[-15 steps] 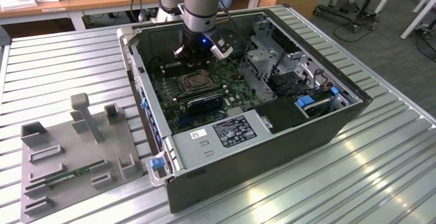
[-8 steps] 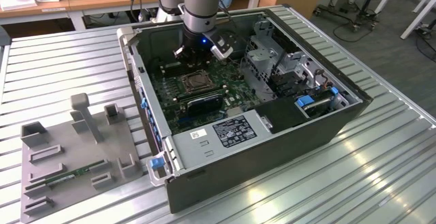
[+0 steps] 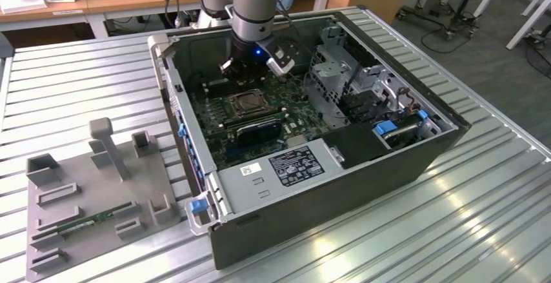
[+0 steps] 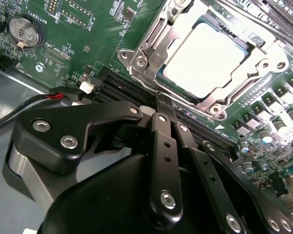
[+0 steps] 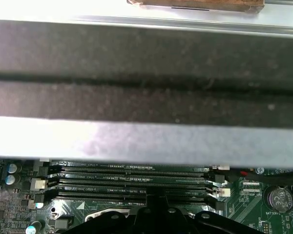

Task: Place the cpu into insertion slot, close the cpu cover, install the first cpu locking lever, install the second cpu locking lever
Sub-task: 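Install the first cpu locking lever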

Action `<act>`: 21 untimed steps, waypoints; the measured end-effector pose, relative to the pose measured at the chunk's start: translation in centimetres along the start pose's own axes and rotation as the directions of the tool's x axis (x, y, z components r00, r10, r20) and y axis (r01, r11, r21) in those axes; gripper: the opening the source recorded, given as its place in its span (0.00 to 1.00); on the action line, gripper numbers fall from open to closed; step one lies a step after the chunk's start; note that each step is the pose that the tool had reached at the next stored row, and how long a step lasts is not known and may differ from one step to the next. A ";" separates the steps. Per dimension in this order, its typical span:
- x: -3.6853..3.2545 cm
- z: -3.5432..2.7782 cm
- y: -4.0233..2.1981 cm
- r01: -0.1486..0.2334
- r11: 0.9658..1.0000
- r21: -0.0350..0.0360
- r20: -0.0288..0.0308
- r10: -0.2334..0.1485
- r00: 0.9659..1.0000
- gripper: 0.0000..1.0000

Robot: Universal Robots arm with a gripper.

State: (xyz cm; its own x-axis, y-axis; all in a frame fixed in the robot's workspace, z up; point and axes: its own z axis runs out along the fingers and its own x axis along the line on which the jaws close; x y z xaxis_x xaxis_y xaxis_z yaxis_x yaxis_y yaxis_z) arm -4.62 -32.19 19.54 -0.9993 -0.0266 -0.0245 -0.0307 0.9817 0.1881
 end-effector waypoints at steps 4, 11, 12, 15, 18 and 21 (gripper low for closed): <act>0.00 0.12 -0.02 0.000 1.000 0.000 0.000 0.000 1.000 0.11; 0.01 0.22 -0.05 0.000 1.000 0.000 0.000 0.000 1.000 0.11; 0.01 0.22 -0.05 0.000 1.000 0.000 0.000 0.000 1.000 0.11; 0.01 0.23 -0.05 0.000 1.000 0.000 0.000 0.000 1.000 0.11; 0.00 0.17 -0.02 0.000 1.000 0.000 0.000 0.000 1.000 0.11; -0.01 0.05 0.00 0.000 1.000 0.000 0.000 0.000 1.000 0.11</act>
State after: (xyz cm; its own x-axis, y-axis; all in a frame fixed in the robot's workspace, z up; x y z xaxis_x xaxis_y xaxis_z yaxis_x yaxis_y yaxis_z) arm -4.61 -32.18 19.49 -0.9993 -0.0265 -0.0248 -0.0307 0.9816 0.1884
